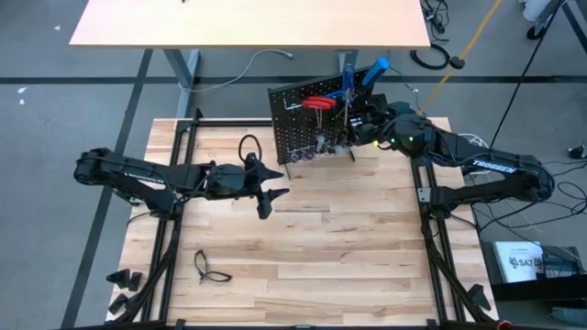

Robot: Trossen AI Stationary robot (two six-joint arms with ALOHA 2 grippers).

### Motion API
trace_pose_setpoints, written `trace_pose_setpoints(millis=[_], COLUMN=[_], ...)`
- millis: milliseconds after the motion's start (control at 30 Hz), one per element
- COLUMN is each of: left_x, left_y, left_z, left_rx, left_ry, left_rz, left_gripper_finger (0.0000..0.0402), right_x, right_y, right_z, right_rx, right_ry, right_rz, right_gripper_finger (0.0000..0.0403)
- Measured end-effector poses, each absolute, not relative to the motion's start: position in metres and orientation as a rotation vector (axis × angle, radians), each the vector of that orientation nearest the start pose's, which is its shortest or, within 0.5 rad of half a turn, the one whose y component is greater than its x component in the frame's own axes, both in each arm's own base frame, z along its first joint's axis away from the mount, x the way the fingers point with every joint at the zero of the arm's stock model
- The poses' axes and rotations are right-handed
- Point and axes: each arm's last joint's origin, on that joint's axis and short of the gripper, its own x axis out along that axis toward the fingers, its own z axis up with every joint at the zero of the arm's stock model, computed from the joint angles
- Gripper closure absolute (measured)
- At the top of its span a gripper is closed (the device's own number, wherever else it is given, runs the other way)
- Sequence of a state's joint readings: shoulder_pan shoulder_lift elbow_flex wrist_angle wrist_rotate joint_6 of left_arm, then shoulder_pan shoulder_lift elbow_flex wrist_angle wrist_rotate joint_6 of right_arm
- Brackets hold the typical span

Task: Hang tools onto peg board
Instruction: Hang the black safety goggles on the pegboard

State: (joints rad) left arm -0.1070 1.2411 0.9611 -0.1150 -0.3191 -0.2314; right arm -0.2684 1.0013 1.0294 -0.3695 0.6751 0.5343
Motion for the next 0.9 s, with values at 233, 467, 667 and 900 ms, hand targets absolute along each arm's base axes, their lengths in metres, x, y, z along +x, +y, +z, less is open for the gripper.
trace_pose_setpoints(millis=[233,467,667,900], left_x=[0.274,0.269,0.260,0.241], left_y=[-0.020,-0.023,-0.029,-0.058], left_z=[0.306,0.296,0.282,0.269], left_rx=[-0.142,-0.145,-0.151,-0.169], left_ry=[0.364,0.495,0.678,0.906], left_rz=[0.253,0.156,0.048,-0.139], left_gripper_finger=[0.0166,0.0166,0.0166,0.0166], right_x=[0.187,0.171,0.169,0.182], right_y=[-0.070,-0.063,-0.055,-0.035], right_z=[0.367,0.379,0.382,0.379], right_rx=[0.422,0.436,0.479,0.542], right_ry=[0.063,0.025,0.058,0.127], right_rz=[-0.995,-0.898,-0.665,-0.435], right_gripper_finger=[0.0174,0.0180,0.0183,0.0183])
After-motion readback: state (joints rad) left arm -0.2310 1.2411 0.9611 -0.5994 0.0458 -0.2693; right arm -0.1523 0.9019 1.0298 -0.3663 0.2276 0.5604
